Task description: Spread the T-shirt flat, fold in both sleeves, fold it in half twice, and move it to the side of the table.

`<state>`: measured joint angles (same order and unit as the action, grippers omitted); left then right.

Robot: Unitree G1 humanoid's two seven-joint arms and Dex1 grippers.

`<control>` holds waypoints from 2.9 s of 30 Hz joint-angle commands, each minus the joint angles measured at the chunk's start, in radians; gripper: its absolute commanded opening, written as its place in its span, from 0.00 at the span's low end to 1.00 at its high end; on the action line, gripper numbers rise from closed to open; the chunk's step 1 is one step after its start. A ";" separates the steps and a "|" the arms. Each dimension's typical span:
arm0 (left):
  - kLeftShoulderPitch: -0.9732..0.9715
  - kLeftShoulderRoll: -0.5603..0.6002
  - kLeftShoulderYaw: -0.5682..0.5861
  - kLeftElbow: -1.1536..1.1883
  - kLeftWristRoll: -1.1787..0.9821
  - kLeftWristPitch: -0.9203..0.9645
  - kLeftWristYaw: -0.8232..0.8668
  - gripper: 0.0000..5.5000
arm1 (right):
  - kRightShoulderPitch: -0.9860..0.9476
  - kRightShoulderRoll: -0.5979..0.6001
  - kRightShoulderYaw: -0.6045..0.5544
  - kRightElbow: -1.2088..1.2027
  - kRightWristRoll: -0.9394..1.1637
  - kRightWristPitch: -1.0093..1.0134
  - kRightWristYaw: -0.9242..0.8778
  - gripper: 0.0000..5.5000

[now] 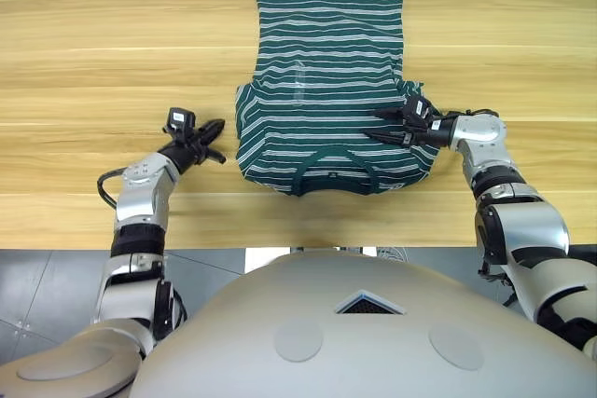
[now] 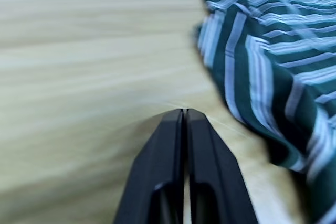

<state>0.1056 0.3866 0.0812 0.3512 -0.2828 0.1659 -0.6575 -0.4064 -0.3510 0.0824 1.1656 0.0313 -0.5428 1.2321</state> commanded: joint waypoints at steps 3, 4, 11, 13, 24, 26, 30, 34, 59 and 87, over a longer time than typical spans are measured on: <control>0.160 -0.010 -0.041 -0.221 0.031 0.114 0.067 0.21 | -0.017 -0.010 -0.008 0.000 -0.006 -0.011 -0.004 0.42; 0.176 -0.014 -0.052 -0.246 0.036 0.127 0.073 0.23 | -0.016 -0.010 -0.008 0.000 -0.005 -0.012 -0.004 0.42; 0.181 -0.046 -0.057 -0.297 -0.006 0.218 0.094 0.40 | -0.015 -0.007 -0.010 0.001 -0.004 -0.014 -0.008 0.42; 0.182 -0.053 -0.049 -0.302 -0.017 0.234 0.098 0.40 | -0.018 -0.004 -0.009 0.004 -0.007 -0.014 -0.012 0.42; 0.163 -0.106 -0.039 -0.327 -0.080 0.290 0.105 0.40 | -0.045 0.017 0.000 0.028 -0.030 -0.014 -0.029 0.42; 0.156 -0.111 -0.048 -0.316 -0.072 0.293 0.106 0.40 | -0.046 0.018 -0.001 0.032 -0.034 -0.016 -0.030 0.42; 0.143 -0.114 -0.073 -0.280 -0.033 0.271 0.117 0.36 | -0.043 0.017 -0.007 0.034 -0.035 -0.019 -0.031 0.42; 0.121 -0.117 -0.081 -0.235 -0.012 0.232 0.128 0.24 | -0.039 0.017 -0.010 0.034 -0.033 -0.020 -0.031 0.42; 0.139 -0.097 0.148 -0.236 -0.084 0.121 0.139 0.00 | -0.060 0.016 -0.006 0.057 -0.052 -0.012 -0.048 0.42; 0.152 -0.186 -0.251 -0.538 -0.047 0.234 0.114 0.00 | -0.053 0.043 -0.078 0.055 0.004 -0.017 -0.004 0.42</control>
<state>0.2677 0.1835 -0.1341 -0.2099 -0.3702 0.3836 -0.5493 -0.4392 -0.3109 0.0064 1.2159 0.0369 -0.5625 1.2336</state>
